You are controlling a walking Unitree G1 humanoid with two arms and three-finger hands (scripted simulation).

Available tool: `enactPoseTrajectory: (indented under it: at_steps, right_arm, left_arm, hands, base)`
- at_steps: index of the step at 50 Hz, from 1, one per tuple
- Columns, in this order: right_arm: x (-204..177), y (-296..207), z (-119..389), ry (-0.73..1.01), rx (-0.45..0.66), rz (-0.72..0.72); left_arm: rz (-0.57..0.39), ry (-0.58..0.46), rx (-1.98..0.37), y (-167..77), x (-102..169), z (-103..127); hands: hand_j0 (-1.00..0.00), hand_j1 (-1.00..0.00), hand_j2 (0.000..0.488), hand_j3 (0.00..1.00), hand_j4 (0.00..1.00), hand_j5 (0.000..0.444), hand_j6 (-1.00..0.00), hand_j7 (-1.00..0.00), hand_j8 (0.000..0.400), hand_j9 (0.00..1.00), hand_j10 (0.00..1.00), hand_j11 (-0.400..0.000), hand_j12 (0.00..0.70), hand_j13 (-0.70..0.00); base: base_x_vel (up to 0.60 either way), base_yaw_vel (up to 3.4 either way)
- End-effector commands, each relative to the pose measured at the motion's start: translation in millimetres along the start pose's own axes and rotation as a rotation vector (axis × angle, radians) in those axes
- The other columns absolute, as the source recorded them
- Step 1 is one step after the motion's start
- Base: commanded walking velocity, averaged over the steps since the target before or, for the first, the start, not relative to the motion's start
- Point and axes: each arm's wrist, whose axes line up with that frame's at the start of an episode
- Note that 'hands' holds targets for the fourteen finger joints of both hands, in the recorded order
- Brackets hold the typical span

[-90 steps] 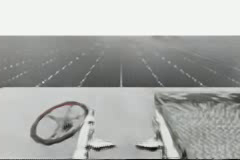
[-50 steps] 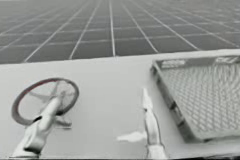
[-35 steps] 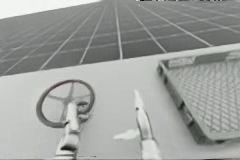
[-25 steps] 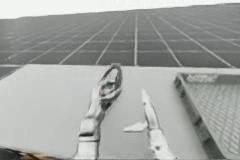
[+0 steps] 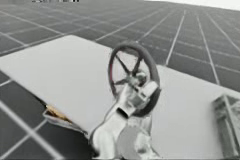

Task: Pick up and drop off the object

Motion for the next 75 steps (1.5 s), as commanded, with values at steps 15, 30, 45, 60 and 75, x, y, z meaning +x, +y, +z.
enactPoseTrajectory:
  at_steps: [15, 30, 45, 60, 75]
  right_arm:
    - [15.5, -36.3, 10.0, 0.684, 0.806, -0.029]
    - [53.7, -176.3, 66.6, 0.831, 0.687, -0.837]
    - [8.4, -315.1, -63.2, 0.455, 0.837, -1.299]
    - [8.4, -315.1, -63.2, 0.455, 0.837, -1.299]
    - [8.4, -315.1, -63.2, 0.455, 0.837, -1.299]
  left_arm:
    - [0.024, 0.104, 0.043, 16.0, 7.2, 0.8]
    - [0.073, 0.172, 0.17, 21.5, 8.9, -12.0]
    - [0.07, 0.243, 0.238, 13.4, 9.0, -14.8]
    - [0.07, 0.243, 0.238, 13.4, 9.0, -14.8]
    - [0.07, 0.243, 0.238, 13.4, 9.0, -14.8]
  hands:
    - [-0.48, -1.0, 0.261, 1.0, 1.0, 0.0, -0.48, -1.0, 0.4, 1.0, 1.0, -0.4, 0.7, -0.7]
    - [0.0, 0.0, 0.0, 1.0, 1.0, 0.0, 0.0, 0.0, 0.0, 1.0, 1.0, -0.4, 0.0, -0.7]
    - [0.0, 0.0, 0.0, 1.0, 1.0, 0.0, 0.0, 0.0, 0.0, 1.0, 1.0, -0.4, 0.0, -0.7]
    - [0.0, 0.0, 0.0, 1.0, 1.0, 0.0, 0.0, 0.0, 0.0, 1.0, 1.0, -0.4, 0.0, -0.7]
    - [0.0, 0.0, 0.0, 1.0, 1.0, 0.0, 0.0, 0.0, 0.0, 1.0, 1.0, -0.4, 0.0, -0.7]
  base:
    - [0.0, 0.0]
    - [0.0, 0.0]
    - [0.05, -0.99]
    - [0.17, -2.61]
    - [0.22, -1.74]
